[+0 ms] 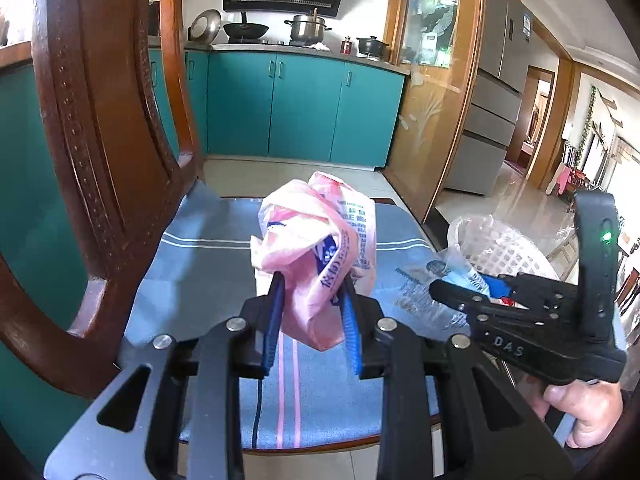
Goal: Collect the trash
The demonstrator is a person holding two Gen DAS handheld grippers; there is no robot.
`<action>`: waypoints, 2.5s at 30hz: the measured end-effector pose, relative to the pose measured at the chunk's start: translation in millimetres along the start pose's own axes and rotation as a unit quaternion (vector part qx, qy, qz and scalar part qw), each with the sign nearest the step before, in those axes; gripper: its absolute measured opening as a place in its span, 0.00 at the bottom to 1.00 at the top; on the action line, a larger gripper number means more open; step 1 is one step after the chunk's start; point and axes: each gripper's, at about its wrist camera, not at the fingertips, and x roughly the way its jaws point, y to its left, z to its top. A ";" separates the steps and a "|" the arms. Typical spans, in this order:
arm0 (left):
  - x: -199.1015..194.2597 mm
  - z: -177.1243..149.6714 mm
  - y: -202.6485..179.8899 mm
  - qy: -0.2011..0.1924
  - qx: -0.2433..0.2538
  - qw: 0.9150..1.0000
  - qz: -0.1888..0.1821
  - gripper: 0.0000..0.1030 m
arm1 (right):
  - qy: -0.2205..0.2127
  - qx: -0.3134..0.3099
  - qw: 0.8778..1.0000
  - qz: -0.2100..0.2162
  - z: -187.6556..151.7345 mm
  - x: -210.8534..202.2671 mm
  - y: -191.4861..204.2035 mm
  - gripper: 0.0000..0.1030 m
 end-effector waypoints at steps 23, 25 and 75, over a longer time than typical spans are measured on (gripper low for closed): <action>19.8 -5.7 -31.0 0.020 0.034 0.999 -0.028 0.28 | -0.118 0.169 0.977 -0.062 16.4 -81.0 -137.9 0.48; 23.9 -4.0 -48.1 0.024 0.043 0.998 -0.047 0.28 | -0.105 0.214 0.968 -0.074 8.7 -79.6 -176.3 0.74; -7.7 3.4 -2.6 0.015 0.000 0.998 0.064 0.97 | -0.106 0.089 0.988 -0.076 -9.5 -73.3 -39.4 0.97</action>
